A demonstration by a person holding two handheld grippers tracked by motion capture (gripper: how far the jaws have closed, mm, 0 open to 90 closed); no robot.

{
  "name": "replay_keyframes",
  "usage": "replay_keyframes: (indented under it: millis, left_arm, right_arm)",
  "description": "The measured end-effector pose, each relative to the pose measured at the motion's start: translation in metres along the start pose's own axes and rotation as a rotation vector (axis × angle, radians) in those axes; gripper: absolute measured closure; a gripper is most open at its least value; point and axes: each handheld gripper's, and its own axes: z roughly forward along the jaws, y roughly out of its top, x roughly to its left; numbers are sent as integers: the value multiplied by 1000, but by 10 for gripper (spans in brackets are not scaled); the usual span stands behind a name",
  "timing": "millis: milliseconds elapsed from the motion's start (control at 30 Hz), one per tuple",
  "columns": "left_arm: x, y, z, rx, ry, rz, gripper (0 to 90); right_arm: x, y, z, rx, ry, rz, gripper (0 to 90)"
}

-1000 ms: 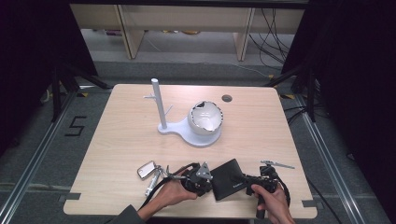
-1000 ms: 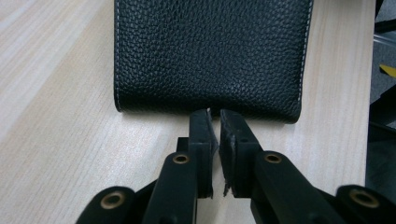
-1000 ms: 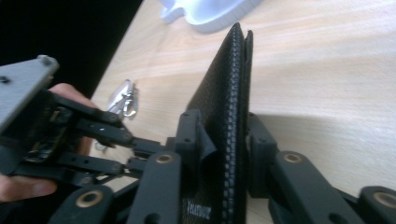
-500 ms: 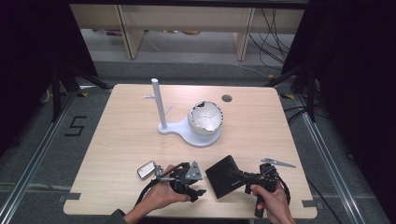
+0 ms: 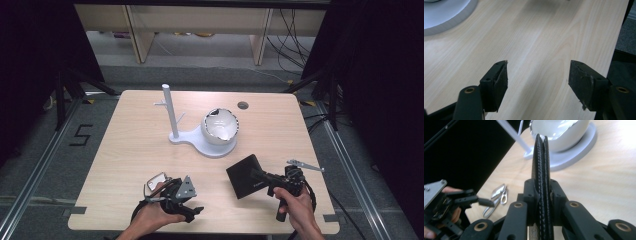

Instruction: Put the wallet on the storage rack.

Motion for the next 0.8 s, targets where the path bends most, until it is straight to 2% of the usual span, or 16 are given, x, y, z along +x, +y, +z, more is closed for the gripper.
replay_keyframes:
  millis: [33, 67, 133, 167, 200, 267, 333, 433, 500, 533, 567, 667, 700, 733, 800]
  left_arm:
    - [0, -1, -1, -10, 2, -14, 308]
    - [2, -5, -4, -20, 12, -47, 306]
    - [3, -7, -5, -19, 21, -49, 305]
    - [2, -8, -7, -18, 22, -45, 299]
    - [2, -9, -8, -15, 16, -44, 299]
    - [2, -14, -12, -19, 17, -41, 294]
    - [2, -15, -14, -15, 22, -32, 292]
    - [1, -22, -21, -28, 19, -62, 291]
    - [1, -25, -23, -33, 16, -67, 291]
    - [2, -26, -24, -37, 16, -63, 291]
    - [1, -29, -27, -36, 28, -79, 291]
    - [2, -32, -29, -34, 26, -82, 289]
    - [3, -33, -31, -35, 26, -72, 289]
    - [3, -34, -31, -40, 27, -88, 288]
    - [3, -36, -34, -42, 23, -86, 286]
  right_arm:
    - [1, 2, -1, 0, -2, 26, 795]
    - [0, 5, -1, -8, -6, 25, 795]
    - [-1, 9, -2, -17, -13, 14, 795]
    - [-5, 13, -2, -33, -22, -22, 794]
    - [-6, 16, -2, -40, -26, -26, 794]
    - [-8, 28, -1, -54, -36, 0, 795]
    - [-9, 32, 0, -63, -45, -16, 795]
    - [-8, 51, 3, -79, -54, -20, 795]
    - [-9, 54, 4, -87, -47, -32, 795]
    - [-8, 62, 7, -94, -54, -33, 795]
    - [-7, 65, 9, -92, -55, -29, 795]
    - [-8, 75, 14, -109, -45, -16, 795]
    - [-8, 75, 14, -109, -45, -16, 795]
    - [-8, 78, 16, -119, -48, -10, 795]
    - [-9, 89, 24, -125, -43, -4, 795]
